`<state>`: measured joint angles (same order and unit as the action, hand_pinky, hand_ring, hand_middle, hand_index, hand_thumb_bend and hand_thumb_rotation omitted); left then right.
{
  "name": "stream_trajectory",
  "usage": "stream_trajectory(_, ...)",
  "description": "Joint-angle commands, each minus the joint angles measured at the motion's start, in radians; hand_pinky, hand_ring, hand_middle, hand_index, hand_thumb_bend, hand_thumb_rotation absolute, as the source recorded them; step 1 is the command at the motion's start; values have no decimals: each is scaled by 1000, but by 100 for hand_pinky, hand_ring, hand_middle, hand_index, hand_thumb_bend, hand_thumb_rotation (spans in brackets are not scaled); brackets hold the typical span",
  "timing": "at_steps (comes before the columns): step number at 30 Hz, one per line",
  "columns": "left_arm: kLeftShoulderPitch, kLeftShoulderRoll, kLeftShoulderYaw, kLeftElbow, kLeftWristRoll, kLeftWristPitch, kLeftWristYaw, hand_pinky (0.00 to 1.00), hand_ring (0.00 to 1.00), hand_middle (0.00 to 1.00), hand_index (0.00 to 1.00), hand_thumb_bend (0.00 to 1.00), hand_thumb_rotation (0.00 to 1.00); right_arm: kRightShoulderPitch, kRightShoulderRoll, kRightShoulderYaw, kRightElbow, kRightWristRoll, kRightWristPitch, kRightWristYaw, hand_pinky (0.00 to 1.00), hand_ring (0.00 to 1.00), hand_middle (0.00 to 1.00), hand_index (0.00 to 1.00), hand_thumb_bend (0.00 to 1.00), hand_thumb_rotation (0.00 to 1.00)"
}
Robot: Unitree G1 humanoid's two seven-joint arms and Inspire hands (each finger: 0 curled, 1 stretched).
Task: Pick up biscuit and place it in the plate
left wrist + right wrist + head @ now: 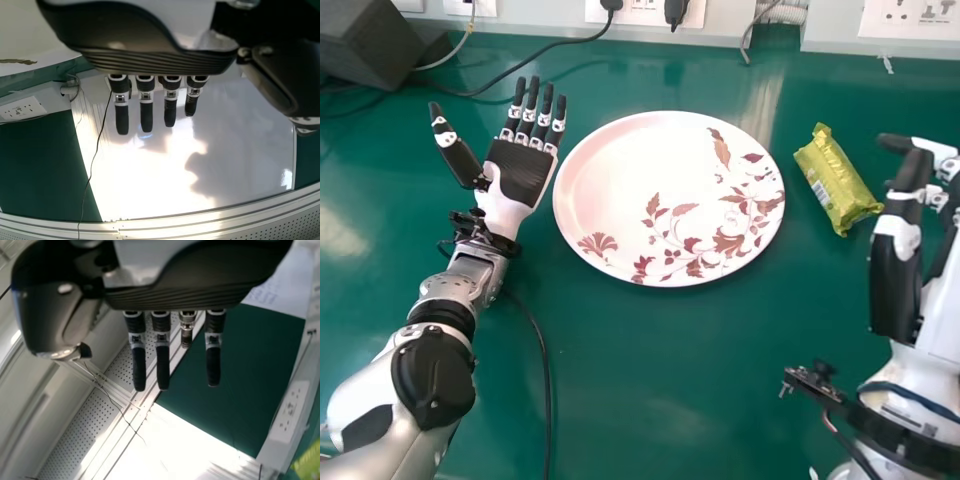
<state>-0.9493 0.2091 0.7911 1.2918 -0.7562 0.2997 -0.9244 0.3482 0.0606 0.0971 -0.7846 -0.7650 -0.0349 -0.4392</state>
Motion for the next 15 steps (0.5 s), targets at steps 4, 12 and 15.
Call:
stream_trajectory(4,24,-15,-6,11,9,-1,3,79,89,94,100,100,70,-73,56,-12,-50,-86,80,8,54,64,67,63,60,41)
stream_trajectory(12,24,-21,-4,12,5,4,3,83,93,98,100,100,65,-159,22,-40,-93,-206,205,122,54,64,67,65,60,43)
stream_trajectory(15,26,-24,-4,11,4,4,2,85,95,99,100,100,59,-200,18,-54,-94,-266,246,169,54,64,68,66,59,44)
